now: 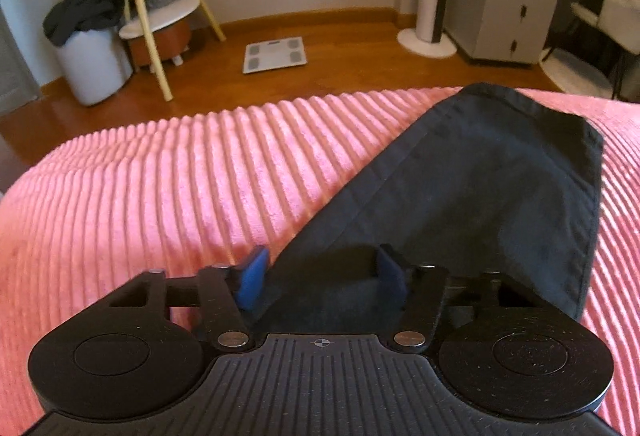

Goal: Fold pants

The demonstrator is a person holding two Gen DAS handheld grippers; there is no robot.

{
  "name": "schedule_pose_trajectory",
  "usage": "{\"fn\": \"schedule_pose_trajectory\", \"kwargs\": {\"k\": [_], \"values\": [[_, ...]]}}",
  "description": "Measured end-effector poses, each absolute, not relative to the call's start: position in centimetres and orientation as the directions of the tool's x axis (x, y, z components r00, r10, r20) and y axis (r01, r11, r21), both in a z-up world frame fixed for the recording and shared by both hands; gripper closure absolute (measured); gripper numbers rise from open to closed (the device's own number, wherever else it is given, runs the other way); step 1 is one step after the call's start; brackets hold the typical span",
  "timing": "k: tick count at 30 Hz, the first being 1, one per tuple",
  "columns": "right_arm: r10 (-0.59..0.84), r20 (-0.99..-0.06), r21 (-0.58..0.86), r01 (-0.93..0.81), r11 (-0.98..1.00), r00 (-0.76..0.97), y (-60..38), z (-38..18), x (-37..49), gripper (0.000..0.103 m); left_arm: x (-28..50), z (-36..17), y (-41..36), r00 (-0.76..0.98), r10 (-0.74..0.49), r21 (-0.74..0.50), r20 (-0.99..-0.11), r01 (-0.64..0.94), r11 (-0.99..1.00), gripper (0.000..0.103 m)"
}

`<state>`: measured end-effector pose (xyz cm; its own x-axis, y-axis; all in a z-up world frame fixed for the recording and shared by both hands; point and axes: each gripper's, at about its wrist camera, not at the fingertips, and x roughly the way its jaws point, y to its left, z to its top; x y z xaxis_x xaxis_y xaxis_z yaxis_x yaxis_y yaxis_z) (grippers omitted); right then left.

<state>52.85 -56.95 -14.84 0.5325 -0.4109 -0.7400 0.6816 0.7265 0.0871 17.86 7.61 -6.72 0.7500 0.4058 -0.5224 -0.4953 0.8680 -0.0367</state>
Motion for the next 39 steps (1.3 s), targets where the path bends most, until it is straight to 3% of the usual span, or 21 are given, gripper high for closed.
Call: {"fn": "schedule_pose_trajectory", "kwargs": {"k": [1, 2, 5, 10, 12, 15, 18, 20, 21, 23, 25, 29, 32, 34, 39], "values": [[-0.399, -0.735, 0.093, 0.664, 0.742, 0.548, -56.8, -14.6, 52.4, 0.077, 17.9, -6.7, 7.6, 0.750, 0.405, -0.037, -0.523, -0.495, 0.868, 0.004], [-0.389, -0.728, 0.101, 0.650, 0.753, 0.564, -56.7, -14.3, 51.6, 0.088, 17.8, -6.7, 7.6, 0.751, 0.403, -0.040, -0.523, -0.494, 0.868, 0.004], [-0.362, -0.669, 0.155, 0.598, 0.786, 0.649, -56.7, -12.7, 47.0, 0.092, 17.9, -6.7, 7.8, 0.752, 0.399, -0.044, -0.525, -0.492, 0.870, 0.004], [-0.332, -0.483, 0.281, 0.502, 0.818, 0.810, -55.1, -10.4, 30.9, 0.092, 17.8, -6.6, 7.9, 0.761, 0.394, -0.053, -0.515, -0.487, 0.872, 0.004], [-0.321, -0.468, 0.323, 0.498, 0.805, 0.823, -54.3, -11.7, 24.3, 0.092, 17.5, -6.4, 8.0, 0.775, 0.381, -0.071, -0.504, -0.477, 0.876, 0.004], [-0.269, -0.549, 0.369, 0.518, 0.771, 0.791, -54.0, -15.9, 18.4, 0.092, 16.7, -5.9, 8.2, 0.810, 0.334, -0.126, -0.481, -0.441, 0.889, 0.004], [-0.214, -0.600, 0.379, 0.510, 0.772, 0.771, -54.6, -18.3, 16.8, 0.086, 16.0, -5.3, 8.4, 0.847, 0.252, -0.202, -0.468, -0.380, 0.903, 0.004], [-0.297, -0.579, 0.295, 0.534, 0.792, 0.759, -54.4, -16.1, 16.8, 0.062, 15.8, -5.0, 8.4, 0.851, 0.203, -0.227, -0.484, -0.346, 0.910, 0.004], [-0.336, -0.555, 0.258, 0.542, 0.800, 0.761, -54.3, -15.1, 16.8, 0.056, 15.7, -4.9, 8.3, 0.851, 0.191, -0.226, -0.489, -0.335, 0.915, 0.004], [-0.366, -0.518, 0.231, 0.539, 0.810, 0.773, -54.4, -14.2, 16.9, 0.050, 15.5, -4.8, 8.1, 0.851, 0.146, -0.237, -0.504, -0.299, 0.924, 0.004], [-0.352, -0.539, 0.222, 0.532, 0.817, 0.765, -54.9, -14.1, 18.2, 0.050, 15.2, -4.7, 7.8, 0.859, 0.092, -0.263, -0.503, -0.253, 0.931, 0.004], [-0.337, -0.601, 0.146, 0.514, 0.845, 0.724, -55.1, -14.9, 21.2, 0.056, 15.2, -4.3, 7.0, 0.846, 0.010, -0.261, -0.533, -0.175, 0.949, 0.004], [-0.350, -0.685, 0.062, 0.530, 0.846, 0.638, -55.1, -16.7, 23.1, 0.058, 16.3, -3.1, 7.4, 0.823, -0.100, -0.371, -0.559, -0.141, 0.918, 0.004], [-0.343, -0.645, 0.092, 0.515, 0.852, 0.683, -55.3, -16.8, 22.1, 0.086, 17.8, -2.1, 8.0, 0.807, -0.209, -0.484, -0.552, -0.106, 0.869, 0.004], [-0.230, -0.557, 0.379, 0.490, 0.785, 0.798, -58.1, -16.6, 17.6, 0.089, 25.8, -0.3, 9.2, 0.739, -0.421, -0.661, -0.527, -0.045, 0.749, 0.004]]}}
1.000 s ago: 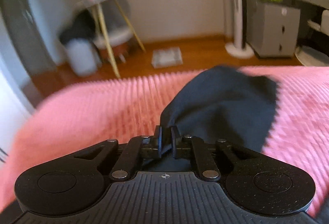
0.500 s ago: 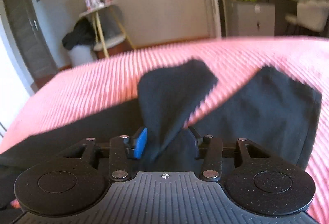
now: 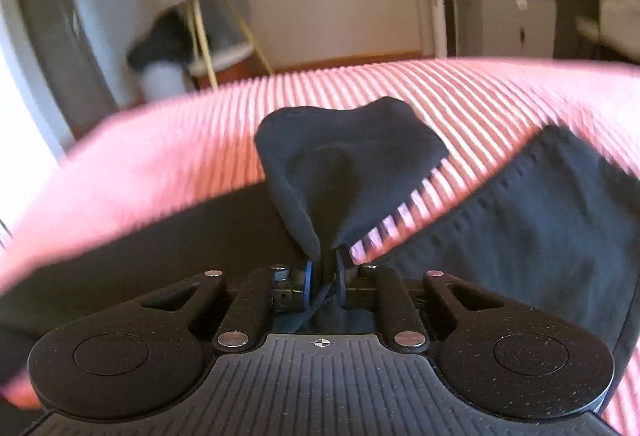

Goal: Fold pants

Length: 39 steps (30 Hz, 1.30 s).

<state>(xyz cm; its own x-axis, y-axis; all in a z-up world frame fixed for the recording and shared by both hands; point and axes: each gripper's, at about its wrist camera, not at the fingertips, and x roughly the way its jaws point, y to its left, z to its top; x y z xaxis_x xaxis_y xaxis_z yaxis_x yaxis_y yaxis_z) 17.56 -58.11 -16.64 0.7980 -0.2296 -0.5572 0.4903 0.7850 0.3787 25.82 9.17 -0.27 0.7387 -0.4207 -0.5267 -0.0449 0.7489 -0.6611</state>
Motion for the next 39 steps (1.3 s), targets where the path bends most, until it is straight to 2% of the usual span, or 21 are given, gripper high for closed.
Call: {"fn": "schedule_pose_trajectory", "kwargs": {"k": [4, 7, 8, 11, 13, 14, 15, 16, 17, 19, 21, 22, 24, 27, 30, 33, 35, 36, 38, 39], "values": [[-0.132, -0.569, 0.518, 0.479, 0.709, 0.811, -60.2, -18.5, 16.4, 0.089, 32.5, -1.2, 9.5, 0.704, -0.436, -0.716, -0.561, -0.147, 0.682, 0.004], [-0.114, -0.564, 0.524, 0.461, 0.716, 0.818, -60.5, -18.7, 16.1, 0.088, 36.5, -1.8, 8.9, 0.693, -0.397, -0.686, -0.602, -0.194, 0.702, 0.006], [-0.114, -0.562, 0.520, 0.458, 0.721, 0.819, -60.5, -18.6, 16.1, 0.087, 37.4, -2.0, 8.7, 0.696, -0.396, -0.687, -0.599, -0.193, 0.701, 0.012], [-0.099, -0.556, 0.527, 0.442, 0.726, 0.825, -61.0, -18.9, 16.0, 0.084, 39.4, -3.5, 7.3, 0.654, -0.437, -0.692, -0.618, -0.188, 0.697, 0.014], [-0.089, -0.544, 0.542, 0.430, 0.722, 0.834, -61.5, -19.0, 16.1, 0.080, 40.7, -4.8, 6.2, 0.600, -0.429, -0.645, -0.675, -0.199, 0.737, 0.025], [-0.082, -0.537, 0.552, 0.423, 0.718, 0.839, -61.7, -19.0, 16.0, 0.076, 40.5, -5.0, 6.0, 0.606, -0.409, -0.629, -0.682, -0.202, 0.751, 0.037], [-0.078, -0.528, 0.562, 0.418, 0.714, 0.845, -61.9, -18.9, 15.8, 0.073, 40.3, -4.7, 6.1, 0.615, -0.410, -0.636, -0.674, -0.199, 0.746, 0.071], [-0.085, -0.523, 0.563, 0.419, 0.712, 0.848, -62.1, -18.8, 15.8, 0.065, 40.2, -5.0, 6.3, 0.603, -0.459, -0.679, -0.653, -0.197, 0.707, 0.095], [-0.096, -0.516, 0.560, 0.420, 0.714, 0.851, -62.2, -18.7, 15.7, 0.061, 39.8, -5.2, 6.4, 0.597, -0.476, -0.702, -0.646, -0.218, 0.678, 0.100], [-0.105, -0.523, 0.541, 0.424, 0.727, 0.846, -62.5, -18.6, 15.9, 0.061, 38.4, -4.5, 6.5, 0.630, -0.456, -0.698, -0.628, -0.197, 0.689, 0.100], [-0.096, -0.522, 0.529, 0.410, 0.743, 0.847, -62.5, -18.1, 16.3, 0.075, 36.6, -3.0, 6.5, 0.655, -0.436, -0.672, -0.617, -0.150, 0.725, 0.100], [-0.084, -0.520, 0.527, 0.397, 0.751, 0.850, -62.6, -17.6, 16.4, 0.086, 35.3, -2.1, 6.5, 0.672, -0.437, -0.676, -0.598, -0.130, 0.725, 0.100], [-0.105, -0.508, 0.532, 0.408, 0.742, 0.855, -63.1, -16.4, 15.5, 0.088, 32.1, 0.0, 6.8, 0.705, -0.443, -0.680, -0.553, -0.075, 0.730, 0.100], [-0.139, -0.440, 0.559, 0.392, 0.731, 0.887, -64.2, -14.2, 12.6, 0.088, 25.1, 2.8, 6.9, 0.761, -0.441, -0.666, -0.477, 0.015, 0.746, 0.100], [-0.190, -0.388, 0.585, 0.400, 0.706, 0.902, -65.7, -13.0, 8.4, 0.088, 16.4, 3.6, 6.5, 0.793, -0.432, -0.678, -0.430, 0.032, 0.734, 0.099], [-0.255, -0.374, 0.574, 0.438, 0.692, 0.892, -67.1, -13.3, 4.2, 0.091, 9.1, 1.4, 6.5, 0.774, -0.414, -0.711, -0.479, -0.066, 0.700, 0.098], [-0.297, -0.423, 0.538, 0.501, 0.678, 0.856, -67.9, -14.4, 2.7, 0.093, 6.0, -0.4, 6.5, 0.729, -0.417, -0.691, -0.543, -0.105, 0.716, 0.097], [-0.304, -0.460, 0.524, 0.532, 0.665, 0.834, -68.4, -15.2, 2.4, 0.093, 5.4, -1.3, 6.5, 0.689, -0.401, -0.649, -0.603, -0.132, 0.749, 0.095], [-0.281, -0.517, 0.541, 0.563, 0.625, 0.809, -69.4, -16.7, 1.4, 0.091, 4.6, -2.6, 7.4, 0.649, -0.382, -0.636, -0.658, -0.207, 0.743, 0.094], [-0.263, -0.518, 0.564, 0.556, 0.611, 0.814, -69.7, -17.1, 0.9, 0.090, 4.3, -2.7, 8.2, 0.654, -0.371, -0.640, -0.660, -0.231, 0.733, 0.087]]}}
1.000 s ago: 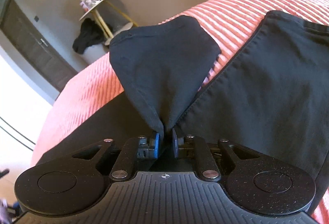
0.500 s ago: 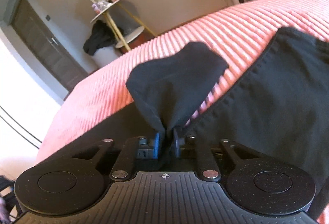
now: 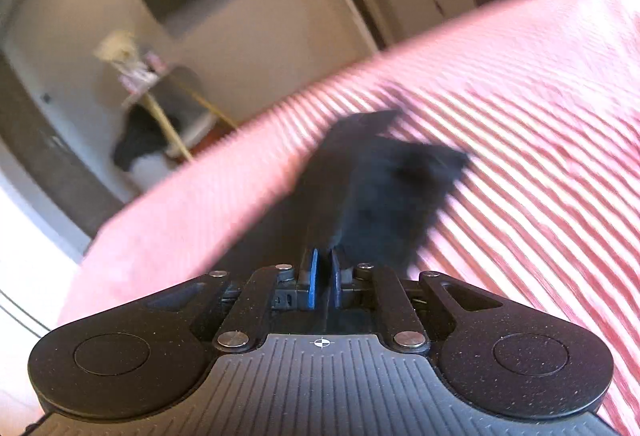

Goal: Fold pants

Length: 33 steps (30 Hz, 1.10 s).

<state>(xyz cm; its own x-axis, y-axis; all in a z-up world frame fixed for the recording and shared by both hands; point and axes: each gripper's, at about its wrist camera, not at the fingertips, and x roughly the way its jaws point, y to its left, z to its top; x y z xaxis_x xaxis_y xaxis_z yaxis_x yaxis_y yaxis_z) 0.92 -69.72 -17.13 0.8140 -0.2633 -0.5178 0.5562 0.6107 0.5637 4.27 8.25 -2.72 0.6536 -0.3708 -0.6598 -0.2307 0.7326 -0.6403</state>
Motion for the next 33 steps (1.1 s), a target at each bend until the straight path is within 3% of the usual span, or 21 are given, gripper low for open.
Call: {"fn": "schedule_pose_trajectory", "kwargs": {"k": [1, 3, 5, 6, 8, 13, 17, 19, 33], "values": [[-0.256, -0.517, 0.579, 0.554, 0.598, 0.817, -69.8, -17.4, 0.4, 0.088, 4.0, -2.3, 9.0, 0.669, -0.352, -0.640, -0.654, -0.243, 0.729, 0.082], [-0.244, -0.501, 0.609, 0.539, 0.582, 0.830, -69.7, -17.7, -0.6, 0.087, 3.3, -1.0, 10.1, 0.716, -0.300, -0.627, -0.630, -0.241, 0.741, 0.036], [-0.207, -0.499, 0.646, 0.520, 0.558, 0.842, -69.9, -17.9, -1.0, 0.074, 2.6, 0.2, 11.0, 0.761, -0.237, -0.604, -0.604, -0.243, 0.759, 0.018], [-0.182, -0.496, 0.670, 0.508, 0.542, 0.849, -70.1, -18.1, -0.8, 0.070, 2.4, 0.6, 11.5, 0.778, -0.214, -0.594, -0.590, -0.240, 0.768, 0.015], [-0.144, -0.488, 0.711, 0.488, 0.506, 0.861, -70.6, -18.6, -1.0, 0.063, 2.3, 0.7, 12.1, 0.783, -0.202, -0.590, -0.588, -0.245, 0.770, 0.012], [-0.068, -0.480, 0.760, 0.453, 0.466, 0.875, -70.7, -20.3, -1.1, 0.062, 2.0, -1.5, 13.2, 0.733, -0.245, -0.655, -0.635, -0.342, 0.673, 0.011], [-0.050, -0.469, 0.764, 0.433, 0.478, 0.882, -70.8, -20.4, -1.2, 0.064, 1.4, -3.2, 13.4, 0.716, -0.270, -0.686, -0.643, -0.382, 0.620, 0.011], [-0.055, -0.450, 0.773, 0.419, 0.477, 0.891, -70.8, -20.2, -1.3, 0.071, 1.4, -3.2, 13.5, 0.716, -0.266, -0.681, -0.646, -0.383, 0.624, 0.011], [0.025, -0.456, 0.791, 0.392, 0.471, 0.890, -71.7, -21.2, 2.0, 0.070, 3.8, -4.8, 12.3, 0.719, -0.347, -0.718, -0.602, -0.298, 0.628, 0.011]]}}
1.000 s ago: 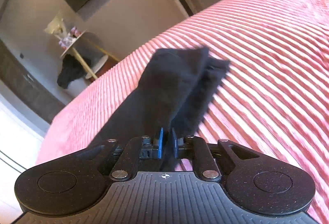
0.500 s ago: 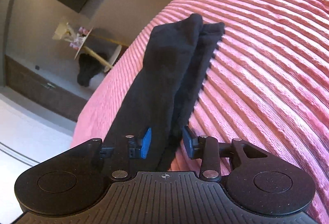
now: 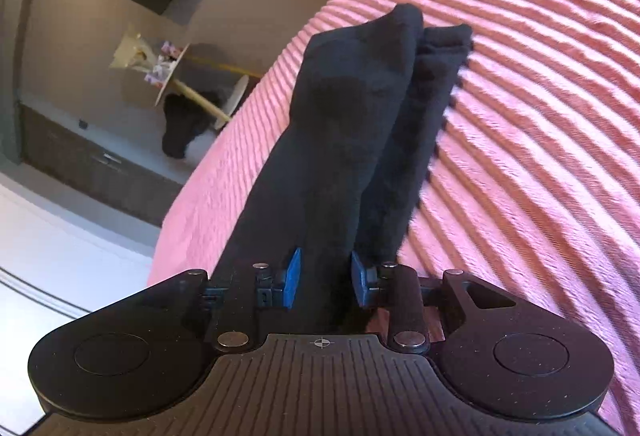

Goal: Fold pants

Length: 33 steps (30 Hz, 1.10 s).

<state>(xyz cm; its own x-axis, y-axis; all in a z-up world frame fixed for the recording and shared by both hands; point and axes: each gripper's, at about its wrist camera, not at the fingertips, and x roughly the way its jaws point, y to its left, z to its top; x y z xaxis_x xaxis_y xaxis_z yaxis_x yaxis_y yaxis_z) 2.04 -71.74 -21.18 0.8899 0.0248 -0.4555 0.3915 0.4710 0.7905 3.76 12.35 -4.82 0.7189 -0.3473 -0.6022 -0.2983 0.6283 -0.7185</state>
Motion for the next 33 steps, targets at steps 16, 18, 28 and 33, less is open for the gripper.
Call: {"fn": "schedule_pose_trajectory", "kwargs": {"k": [16, 18, 28, 33], "values": [[0.029, -0.455, 0.811, 0.401, 0.426, 0.890, -72.6, -21.7, 2.5, 0.082, 4.3, -6.8, 12.1, 0.655, -0.507, -0.807, -0.560, -0.296, 0.510, 0.011], [0.040, -0.458, 0.822, 0.406, 0.400, 0.888, -73.0, -21.7, 2.7, 0.082, 4.5, -6.7, 11.8, 0.658, -0.503, -0.803, -0.560, -0.283, 0.524, 0.011], [-0.050, -0.533, 0.669, 0.457, 0.587, 0.845, -71.5, -19.1, 4.6, 0.096, 4.7, -7.2, 11.3, 0.632, -0.541, -0.813, -0.555, -0.273, 0.515, 0.011], [-0.079, -0.502, 0.643, 0.433, 0.632, 0.861, -71.0, -17.6, 4.2, 0.097, 5.2, -7.2, 11.4, 0.662, -0.508, -0.813, -0.552, -0.294, 0.502, 0.015]]}}
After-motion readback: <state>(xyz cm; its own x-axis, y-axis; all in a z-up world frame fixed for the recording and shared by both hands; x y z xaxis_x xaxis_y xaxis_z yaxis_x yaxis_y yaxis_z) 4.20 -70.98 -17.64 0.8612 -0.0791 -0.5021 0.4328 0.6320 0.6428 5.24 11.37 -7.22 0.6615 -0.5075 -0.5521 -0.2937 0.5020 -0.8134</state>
